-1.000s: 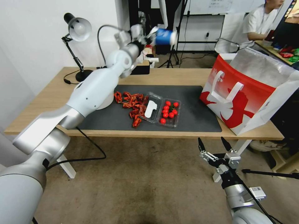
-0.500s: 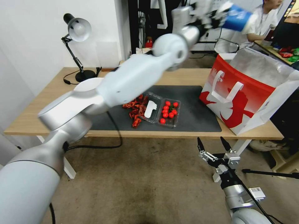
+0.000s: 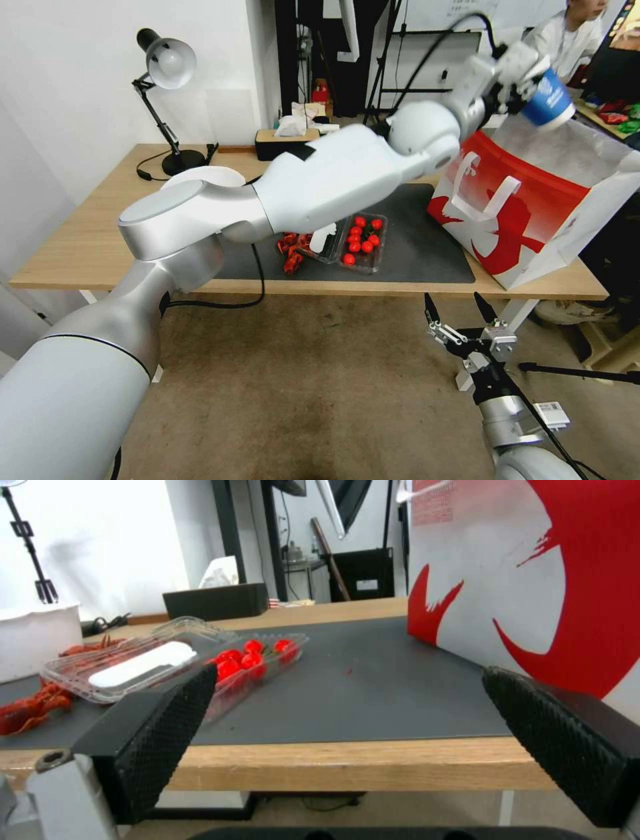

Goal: Pick up the trash from the table and place it into the takeout bag.

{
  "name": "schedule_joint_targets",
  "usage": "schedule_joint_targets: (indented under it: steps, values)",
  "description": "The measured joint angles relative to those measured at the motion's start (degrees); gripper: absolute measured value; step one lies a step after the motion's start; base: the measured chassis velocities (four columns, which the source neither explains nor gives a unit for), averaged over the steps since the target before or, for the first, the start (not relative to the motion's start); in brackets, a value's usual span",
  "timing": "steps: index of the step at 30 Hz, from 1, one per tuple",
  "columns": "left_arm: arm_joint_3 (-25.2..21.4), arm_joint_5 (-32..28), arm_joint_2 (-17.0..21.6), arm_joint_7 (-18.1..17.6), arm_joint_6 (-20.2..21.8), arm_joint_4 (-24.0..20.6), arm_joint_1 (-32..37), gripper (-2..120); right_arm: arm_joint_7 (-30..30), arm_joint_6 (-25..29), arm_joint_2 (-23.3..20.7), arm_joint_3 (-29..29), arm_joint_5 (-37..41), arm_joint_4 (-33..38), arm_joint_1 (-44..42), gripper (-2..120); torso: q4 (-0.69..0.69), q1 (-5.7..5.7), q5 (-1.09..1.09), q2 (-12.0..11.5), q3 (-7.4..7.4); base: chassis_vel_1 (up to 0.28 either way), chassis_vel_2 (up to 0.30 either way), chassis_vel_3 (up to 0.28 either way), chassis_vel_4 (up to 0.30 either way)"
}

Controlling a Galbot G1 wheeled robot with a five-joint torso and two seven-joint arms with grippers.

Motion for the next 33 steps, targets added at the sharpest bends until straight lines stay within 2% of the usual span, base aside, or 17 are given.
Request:
schedule_joint_targets:
  steps: [7,11,15,16,18,20,21,25,28,29,31,32,33]
  values:
    - [1.6,0.9,0.2,1.3,-0.2,0.0,1.0,26,0.0,0.0,0.0,-0.4,0.3,-1.0,0.7,100,0.00,0.00,0.00,0.0,0.00,0.000,0.000,0.000,0.000]
    - [1.8,-0.6,0.2,1.7,-0.2,-0.4,0.9,26,0.1,0.0,0.1,-0.6,0.3,-1.0,0.6,100,-0.01,0.00,0.00,0.0,0.00,0.000,0.000,0.000,0.000]
    - [1.9,-1.4,0.2,1.6,-0.2,-0.8,0.9,39,0.1,0.2,0.0,-0.6,0.4,-1.2,0.9,100,0.00,0.00,0.00,0.0,0.00,0.000,0.000,0.000,0.000]
    - [1.9,-1.4,0.2,1.6,-0.2,-0.8,0.9,39,0.1,0.2,0.0,-0.6,0.4,-1.2,0.9,100,0.00,0.00,0.00,0.0,0.00,0.000,0.000,0.000,0.000]
    - [1.8,-1.8,0.2,1.0,-0.1,-0.9,0.9,55,0.1,1.7,-0.1,-0.7,0.5,-1.6,1.0,100,-0.01,0.00,0.00,0.0,0.00,0.000,0.000,0.000,0.000]
    - [1.7,-1.9,0.2,0.5,-0.1,-0.8,1.0,58,0.1,1.8,-0.1,-0.7,0.5,-1.6,1.0,100,-0.01,0.00,0.00,0.0,0.00,0.000,0.000,0.000,0.000]
    - [1.2,-1.9,0.4,0.1,-0.1,-0.8,1.0,65,0.1,1.8,-0.2,-0.8,0.5,-1.6,1.1,100,-0.01,0.00,0.00,0.0,0.00,0.000,0.000,0.000,0.000]
    - [0.4,-2.0,0.9,-0.4,-0.1,-1.0,1.1,73,0.1,1.8,-0.4,-1.0,0.5,-1.7,1.4,100,-0.01,0.00,0.00,0.0,0.00,0.000,0.000,0.000,0.000]
    - [-1.5,-2.3,3.7,-1.2,0.0,-3.3,2.0,89,0.1,1.7,-0.5,-1.6,0.6,-2.2,2.1,100,-0.02,0.00,0.00,0.0,0.00,0.000,0.000,0.000,0.000]
    - [-1.5,-2.3,3.7,-1.2,0.0,-3.3,2.0,89,0.1,1.7,-0.5,-1.6,0.6,-2.2,2.1,100,-0.02,0.00,0.00,0.0,0.00,0.000,0.000,0.000,0.000]
    - [-2.6,-2.4,6.5,-1.8,0.0,-5.8,3.2,97,0.1,1.6,-0.5,-2.0,0.6,-2.5,2.4,100,-0.02,0.00,-0.01,0.0,0.00,0.000,0.000,0.000,0.000]
    - [-3.4,-2.6,9.2,-2.2,0.0,-8.3,4.3,99,0.1,1.5,-0.5,-2.1,0.7,-2.7,2.5,100,0.00,0.00,-0.01,0.0,0.00,0.000,0.000,0.000,0.000]
    - [-3.4,-2.6,9.2,-2.2,0.0,-8.3,4.3,99,0.1,1.5,-0.5,-2.1,0.7,-2.7,2.5,100,0.00,0.00,-0.01,0.0,0.00,0.000,0.000,0.000,0.000]
